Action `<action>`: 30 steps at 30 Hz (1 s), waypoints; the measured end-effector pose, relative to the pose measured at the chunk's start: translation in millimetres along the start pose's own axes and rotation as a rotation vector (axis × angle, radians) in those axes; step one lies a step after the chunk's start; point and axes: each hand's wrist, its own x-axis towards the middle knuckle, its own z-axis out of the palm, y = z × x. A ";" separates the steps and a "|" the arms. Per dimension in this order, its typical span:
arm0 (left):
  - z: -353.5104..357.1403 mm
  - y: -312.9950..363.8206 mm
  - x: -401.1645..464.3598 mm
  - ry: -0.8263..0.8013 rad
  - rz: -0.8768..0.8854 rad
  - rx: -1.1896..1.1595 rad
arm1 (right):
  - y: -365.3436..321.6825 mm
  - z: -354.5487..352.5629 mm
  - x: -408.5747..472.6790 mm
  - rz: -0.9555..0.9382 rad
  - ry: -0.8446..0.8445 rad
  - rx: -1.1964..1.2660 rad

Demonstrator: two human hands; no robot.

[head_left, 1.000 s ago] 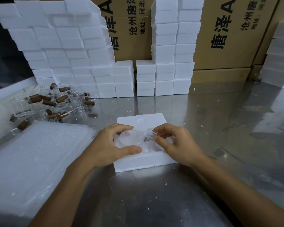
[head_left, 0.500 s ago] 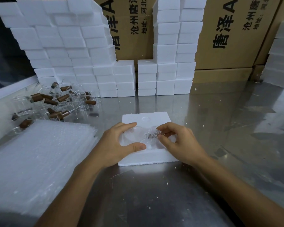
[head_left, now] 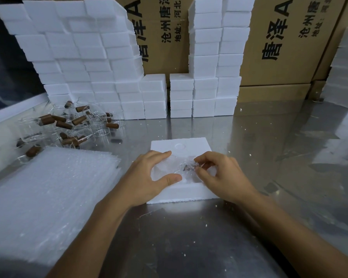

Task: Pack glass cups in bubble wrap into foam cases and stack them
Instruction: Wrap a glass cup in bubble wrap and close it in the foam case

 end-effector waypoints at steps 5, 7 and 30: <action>3.6 -4.0 -2.0 0.095 0.025 -0.053 | 3.1 -0.9 1.7 0.031 0.194 0.097; 5.8 -6.0 0.7 0.223 -0.024 -0.111 | 4.3 -3.3 4.1 0.146 0.219 0.203; -11.7 12.4 2.7 0.703 0.021 -0.653 | -17.7 -16.7 4.3 0.066 0.463 0.567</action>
